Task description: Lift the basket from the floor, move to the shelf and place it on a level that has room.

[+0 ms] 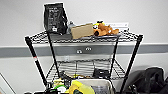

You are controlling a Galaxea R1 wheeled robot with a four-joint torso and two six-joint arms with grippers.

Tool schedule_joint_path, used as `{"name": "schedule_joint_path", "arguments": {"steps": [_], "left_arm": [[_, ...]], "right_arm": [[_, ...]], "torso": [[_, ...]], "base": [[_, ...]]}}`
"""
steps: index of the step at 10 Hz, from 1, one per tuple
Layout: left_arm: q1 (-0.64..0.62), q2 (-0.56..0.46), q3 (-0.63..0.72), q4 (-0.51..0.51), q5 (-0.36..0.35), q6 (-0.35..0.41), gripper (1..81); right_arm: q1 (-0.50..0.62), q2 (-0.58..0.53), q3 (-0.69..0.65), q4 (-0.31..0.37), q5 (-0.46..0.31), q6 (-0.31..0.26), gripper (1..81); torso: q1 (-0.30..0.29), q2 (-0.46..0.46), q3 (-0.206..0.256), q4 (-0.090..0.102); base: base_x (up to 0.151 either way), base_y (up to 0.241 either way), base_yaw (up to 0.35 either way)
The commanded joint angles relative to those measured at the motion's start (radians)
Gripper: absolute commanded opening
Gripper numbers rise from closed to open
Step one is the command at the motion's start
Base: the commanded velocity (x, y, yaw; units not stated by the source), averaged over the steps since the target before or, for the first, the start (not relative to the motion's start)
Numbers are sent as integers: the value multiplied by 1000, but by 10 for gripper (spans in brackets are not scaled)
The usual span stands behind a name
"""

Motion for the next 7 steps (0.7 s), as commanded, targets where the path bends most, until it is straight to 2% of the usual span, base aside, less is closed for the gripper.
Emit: {"name": "schedule_joint_path", "arguments": {"steps": [1,7], "left_arm": [[-234,-31,82,-13,-32,-83,10],[-441,-45,85,-25,1,-205,10]], "right_arm": [[255,-25,82,125,4,-4,10],[429,-16,87,234,-19,-4,10]], "torso": [[0,0,0,0],[0,0,0,0]], "base": [[0,0,0],[0,0,0]]}}
